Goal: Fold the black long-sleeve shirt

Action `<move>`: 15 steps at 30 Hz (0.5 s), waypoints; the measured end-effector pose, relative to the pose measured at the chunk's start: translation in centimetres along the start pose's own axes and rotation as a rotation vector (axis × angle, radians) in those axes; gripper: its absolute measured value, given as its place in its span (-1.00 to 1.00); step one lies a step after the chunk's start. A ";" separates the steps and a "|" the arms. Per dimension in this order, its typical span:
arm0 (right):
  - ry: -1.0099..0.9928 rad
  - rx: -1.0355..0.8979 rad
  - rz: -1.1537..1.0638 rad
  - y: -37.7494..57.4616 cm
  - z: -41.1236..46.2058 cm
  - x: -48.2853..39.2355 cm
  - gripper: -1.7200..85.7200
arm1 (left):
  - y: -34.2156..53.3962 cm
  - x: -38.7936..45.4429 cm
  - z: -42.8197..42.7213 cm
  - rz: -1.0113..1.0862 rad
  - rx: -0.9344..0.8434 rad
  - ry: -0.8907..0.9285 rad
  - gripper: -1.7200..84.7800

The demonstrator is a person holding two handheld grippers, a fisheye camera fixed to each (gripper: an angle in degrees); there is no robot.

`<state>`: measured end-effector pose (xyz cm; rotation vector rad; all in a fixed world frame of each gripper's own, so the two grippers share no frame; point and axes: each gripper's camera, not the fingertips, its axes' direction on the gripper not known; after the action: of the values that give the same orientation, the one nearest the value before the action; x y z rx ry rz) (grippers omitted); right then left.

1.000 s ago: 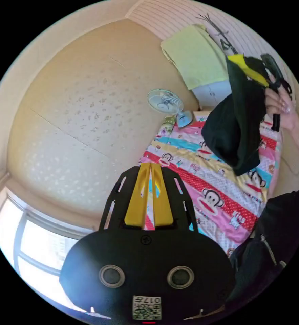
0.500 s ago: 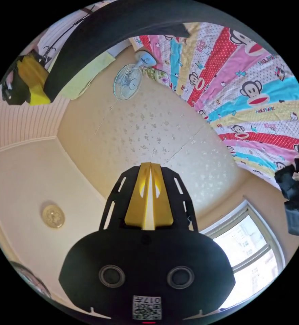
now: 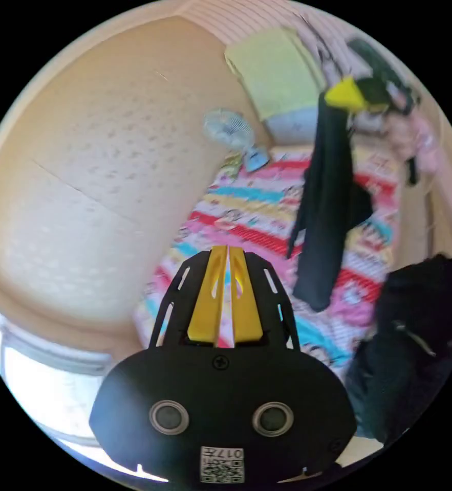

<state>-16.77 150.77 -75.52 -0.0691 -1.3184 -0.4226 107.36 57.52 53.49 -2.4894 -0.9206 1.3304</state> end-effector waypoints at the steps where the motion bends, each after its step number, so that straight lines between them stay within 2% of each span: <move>1: -0.002 -0.018 -0.007 -0.7 0.1 -0.6 -0.93 | 1.2 -1.2 0.1 -0.028 0.076 0.130 -0.78; 2: -0.011 -0.036 -0.025 -1.6 0.2 -1.3 -0.93 | 3.6 -3.3 0.6 -0.082 0.251 0.334 -0.67; 3: -0.018 -0.043 -0.036 -2.0 0.2 -1.7 -0.93 | 5.8 -4.5 1.5 -0.122 0.397 0.438 -0.65; 5: -0.072 -0.058 -0.098 -3.8 0.4 -3.7 -0.92 | 7.5 -4.9 3.3 -0.118 0.502 0.486 -0.62; 7: -0.129 -0.056 -0.147 -4.9 0.6 -5.4 -0.91 | 7.4 -4.8 6.3 -0.107 0.462 0.507 -0.62; 9: -0.153 -0.063 -0.191 -5.8 0.8 -6.9 -0.90 | 6.8 -5.9 10.5 -0.154 0.348 0.564 -0.80; 11: -0.027 -0.054 -0.200 -6.0 0.0 -7.8 -0.89 | 8.2 -8.2 12.3 -0.232 0.425 0.656 -0.82; 15: -0.128 0.166 -0.195 -3.4 -5.8 -6.9 -0.85 | 12.9 -15.2 16.9 -0.385 0.636 0.908 -0.84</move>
<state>-13.81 147.75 -84.21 0.1746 -1.4882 -0.4784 93.28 36.09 48.67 -1.9170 -0.5665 0.2164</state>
